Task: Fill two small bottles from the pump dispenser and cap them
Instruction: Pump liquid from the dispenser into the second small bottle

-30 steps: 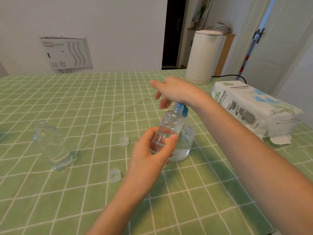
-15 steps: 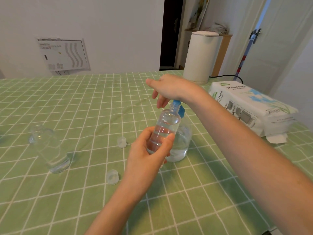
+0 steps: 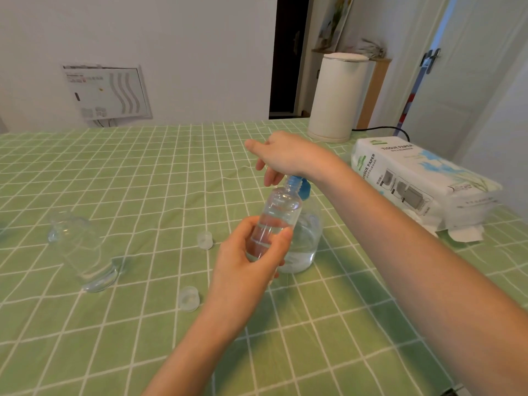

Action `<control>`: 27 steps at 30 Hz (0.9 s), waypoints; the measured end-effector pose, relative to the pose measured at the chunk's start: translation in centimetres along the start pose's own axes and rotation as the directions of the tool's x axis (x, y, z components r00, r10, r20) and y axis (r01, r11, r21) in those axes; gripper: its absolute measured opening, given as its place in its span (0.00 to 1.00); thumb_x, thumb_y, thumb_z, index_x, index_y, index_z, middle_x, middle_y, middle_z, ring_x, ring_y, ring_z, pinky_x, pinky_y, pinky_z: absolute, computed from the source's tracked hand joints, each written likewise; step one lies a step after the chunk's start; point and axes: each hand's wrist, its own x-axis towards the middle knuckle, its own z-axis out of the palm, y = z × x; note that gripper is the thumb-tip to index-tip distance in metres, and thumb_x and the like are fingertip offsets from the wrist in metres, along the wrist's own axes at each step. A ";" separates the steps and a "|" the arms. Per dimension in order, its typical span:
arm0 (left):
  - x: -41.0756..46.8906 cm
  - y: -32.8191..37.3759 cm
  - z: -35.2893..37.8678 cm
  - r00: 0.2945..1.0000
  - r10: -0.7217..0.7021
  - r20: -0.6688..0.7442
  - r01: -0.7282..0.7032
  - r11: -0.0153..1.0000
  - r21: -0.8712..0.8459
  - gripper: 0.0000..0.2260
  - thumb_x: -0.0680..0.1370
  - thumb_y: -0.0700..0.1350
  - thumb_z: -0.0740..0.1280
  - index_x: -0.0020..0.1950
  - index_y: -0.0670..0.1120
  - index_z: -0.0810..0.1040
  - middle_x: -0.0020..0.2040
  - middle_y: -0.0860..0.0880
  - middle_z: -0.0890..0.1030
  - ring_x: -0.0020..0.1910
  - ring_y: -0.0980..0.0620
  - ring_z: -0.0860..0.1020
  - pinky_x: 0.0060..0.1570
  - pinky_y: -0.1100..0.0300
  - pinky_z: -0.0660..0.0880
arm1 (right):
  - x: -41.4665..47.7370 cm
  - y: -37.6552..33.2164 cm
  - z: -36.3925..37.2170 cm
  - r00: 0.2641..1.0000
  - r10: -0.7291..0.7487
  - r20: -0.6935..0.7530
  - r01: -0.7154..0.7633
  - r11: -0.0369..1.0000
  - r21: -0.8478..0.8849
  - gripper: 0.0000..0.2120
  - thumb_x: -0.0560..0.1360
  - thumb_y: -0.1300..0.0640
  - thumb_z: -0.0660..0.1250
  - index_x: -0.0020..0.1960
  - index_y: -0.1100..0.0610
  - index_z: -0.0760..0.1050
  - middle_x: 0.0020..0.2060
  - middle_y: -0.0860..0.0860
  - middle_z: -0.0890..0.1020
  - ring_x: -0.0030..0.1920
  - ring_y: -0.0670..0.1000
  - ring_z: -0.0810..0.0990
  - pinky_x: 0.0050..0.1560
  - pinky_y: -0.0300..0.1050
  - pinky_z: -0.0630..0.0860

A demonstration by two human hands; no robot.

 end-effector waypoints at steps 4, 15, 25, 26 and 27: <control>0.0 0.2 0.1 1.000 0.009 0.007 -0.009 1.000 -0.003 0.15 0.66 0.58 0.66 0.47 0.52 0.79 0.38 0.52 0.82 0.32 0.61 0.78 0.31 0.70 0.74 | 0.1 -0.3 -0.6 1.000 -0.004 -0.014 0.004 1.000 0.009 0.26 0.81 0.44 0.51 0.54 0.63 0.78 0.40 0.57 0.85 0.48 0.57 0.83 0.50 0.46 0.76; 0.1 0.3 0.1 1.000 0.014 0.011 -0.014 1.000 -0.023 0.16 0.65 0.58 0.67 0.48 0.52 0.79 0.35 0.56 0.81 0.31 0.63 0.77 0.30 0.71 0.73 | -0.1 -0.3 -0.7 1.000 0.027 0.012 -0.028 0.999 0.034 0.26 0.81 0.43 0.50 0.52 0.62 0.79 0.40 0.57 0.85 0.51 0.57 0.83 0.56 0.47 0.74; -0.1 0.1 0.0 1.000 0.006 0.011 -0.006 1.000 0.007 0.15 0.66 0.58 0.66 0.48 0.52 0.79 0.33 0.59 0.80 0.30 0.64 0.77 0.30 0.71 0.72 | 0.0 0.3 0.2 0.999 0.036 0.018 -0.036 0.999 0.039 0.26 0.81 0.43 0.51 0.50 0.62 0.79 0.43 0.59 0.84 0.50 0.59 0.82 0.53 0.48 0.74; -0.1 0.1 -0.1 1.000 0.006 0.013 -0.006 1.000 0.006 0.15 0.66 0.58 0.66 0.48 0.52 0.79 0.33 0.59 0.80 0.30 0.64 0.77 0.30 0.71 0.72 | 0.1 0.3 0.1 0.999 0.030 0.012 -0.030 0.999 0.040 0.26 0.81 0.43 0.51 0.50 0.62 0.79 0.42 0.59 0.84 0.50 0.59 0.82 0.54 0.48 0.74; -0.1 0.1 -0.1 1.000 0.005 0.014 -0.006 1.000 0.004 0.15 0.66 0.58 0.66 0.48 0.52 0.79 0.33 0.59 0.80 0.30 0.64 0.77 0.30 0.71 0.72 | 0.0 0.3 0.1 1.000 0.021 0.006 -0.021 0.999 0.041 0.26 0.81 0.44 0.51 0.50 0.62 0.79 0.42 0.59 0.85 0.50 0.59 0.82 0.54 0.48 0.74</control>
